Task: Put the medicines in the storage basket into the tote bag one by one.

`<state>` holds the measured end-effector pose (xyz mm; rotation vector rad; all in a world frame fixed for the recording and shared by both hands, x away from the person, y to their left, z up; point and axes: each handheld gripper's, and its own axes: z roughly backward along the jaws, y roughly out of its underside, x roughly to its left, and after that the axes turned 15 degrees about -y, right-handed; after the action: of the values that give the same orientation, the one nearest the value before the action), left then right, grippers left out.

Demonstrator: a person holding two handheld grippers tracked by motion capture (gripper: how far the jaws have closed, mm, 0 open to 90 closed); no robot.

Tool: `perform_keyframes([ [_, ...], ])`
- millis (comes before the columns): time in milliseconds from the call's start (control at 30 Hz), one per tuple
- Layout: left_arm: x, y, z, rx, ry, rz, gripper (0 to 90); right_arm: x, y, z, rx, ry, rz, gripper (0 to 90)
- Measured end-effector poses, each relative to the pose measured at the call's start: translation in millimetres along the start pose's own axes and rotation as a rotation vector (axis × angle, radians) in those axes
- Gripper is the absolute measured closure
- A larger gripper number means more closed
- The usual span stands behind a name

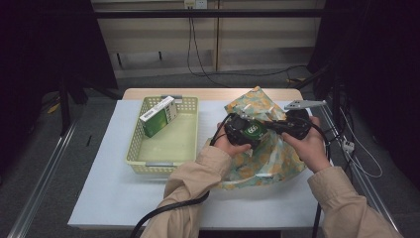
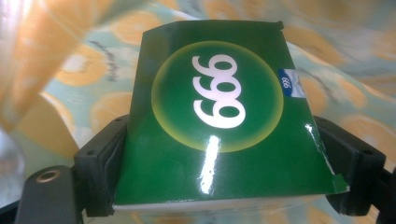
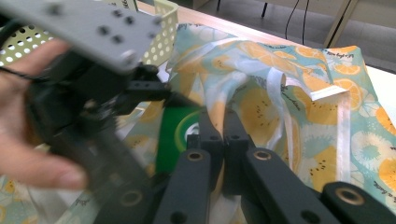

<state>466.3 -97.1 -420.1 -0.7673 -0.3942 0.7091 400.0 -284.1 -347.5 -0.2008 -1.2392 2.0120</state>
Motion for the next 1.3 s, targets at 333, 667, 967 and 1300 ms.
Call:
perform_keyframes([
  [333, 9.2, -8.3, -19.8, -0.029, -0.059, 0.032, 12.6, 0.1, 2.7, -4.0, 0.012, -0.005, -0.004, 90.0],
  [667, 13.5, -1.4, 19.3, 0.023, 0.026, -0.01, 9.7, 2.2, 7.9, -14.7, 0.025, -0.014, -0.009, 90.0],
  [967, 30.5, 4.4, 59.8, 0.016, 0.086, -0.027, 9.3, 3.8, 7.9, -18.5, 0.04, -0.006, -0.008, 90.0],
  [1300, 64.1, 14.6, 98.3, -0.009, 0.068, -0.016, 9.4, 5.7, 8.3, -21.0, 0.042, -0.004, -0.008, 90.0],
])
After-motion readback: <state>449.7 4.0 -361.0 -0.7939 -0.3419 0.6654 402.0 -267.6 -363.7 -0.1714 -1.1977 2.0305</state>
